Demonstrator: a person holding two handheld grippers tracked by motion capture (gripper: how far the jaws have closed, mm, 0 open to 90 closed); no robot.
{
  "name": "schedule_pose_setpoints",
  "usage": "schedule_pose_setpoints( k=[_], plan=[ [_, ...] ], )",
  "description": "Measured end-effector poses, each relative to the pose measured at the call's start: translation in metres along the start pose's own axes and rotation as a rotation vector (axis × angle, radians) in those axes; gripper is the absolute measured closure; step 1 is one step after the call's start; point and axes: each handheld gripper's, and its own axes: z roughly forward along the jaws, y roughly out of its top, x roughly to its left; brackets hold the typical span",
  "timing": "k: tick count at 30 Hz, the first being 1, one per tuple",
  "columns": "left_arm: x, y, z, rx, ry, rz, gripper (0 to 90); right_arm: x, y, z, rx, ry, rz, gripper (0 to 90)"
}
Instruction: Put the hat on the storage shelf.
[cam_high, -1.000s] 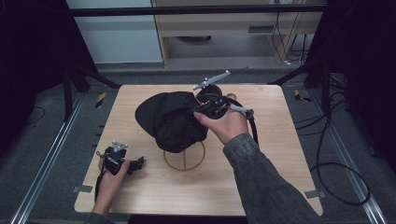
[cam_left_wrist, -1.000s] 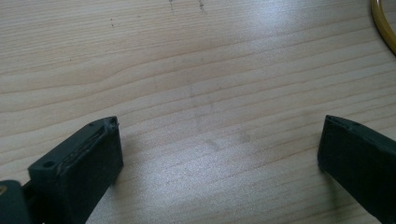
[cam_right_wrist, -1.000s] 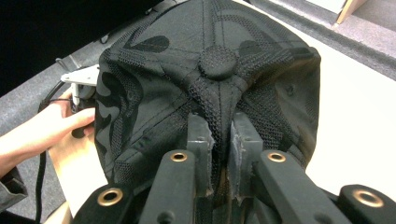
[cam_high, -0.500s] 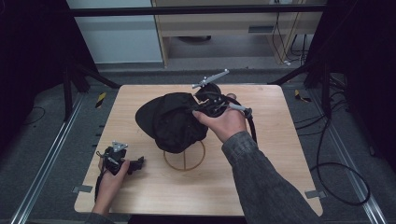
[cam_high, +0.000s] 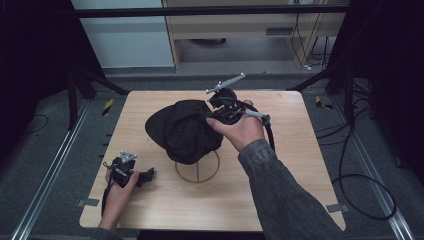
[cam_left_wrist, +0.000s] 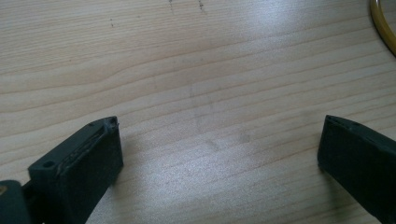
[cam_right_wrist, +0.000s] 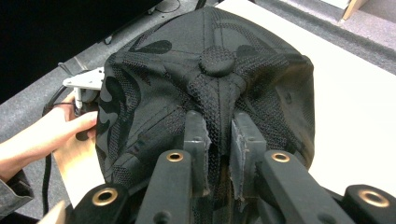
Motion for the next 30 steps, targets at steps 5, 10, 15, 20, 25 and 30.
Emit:
schedule_pose_setpoints(
  k=[5,10,15,20,25,30],
  plan=[
    [0.000,0.001,0.001,-0.001,-0.001,0.000,0.0,-0.002,-0.002,-0.001,-0.005,0.010,0.005,77.7],
    [0.000,0.000,0.000,-0.001,-0.001,0.002,0.0,-0.001,-0.005,-0.004,-0.011,0.002,0.003,74.6],
    [-0.001,0.000,0.000,-0.003,-0.003,0.002,0.0,0.002,-0.009,-0.011,-0.015,0.002,-0.005,73.8],
    [-0.001,0.000,0.000,-0.003,-0.002,0.002,0.0,0.006,-0.010,-0.018,-0.029,0.019,-0.014,73.1],
    [-0.001,0.000,0.000,-0.003,-0.001,0.001,0.0,0.006,-0.011,-0.022,-0.037,0.024,-0.010,72.8],
    [-0.001,0.000,0.000,-0.002,-0.003,0.003,0.0,0.005,-0.013,-0.029,-0.050,0.020,-0.006,71.3]
  ],
)
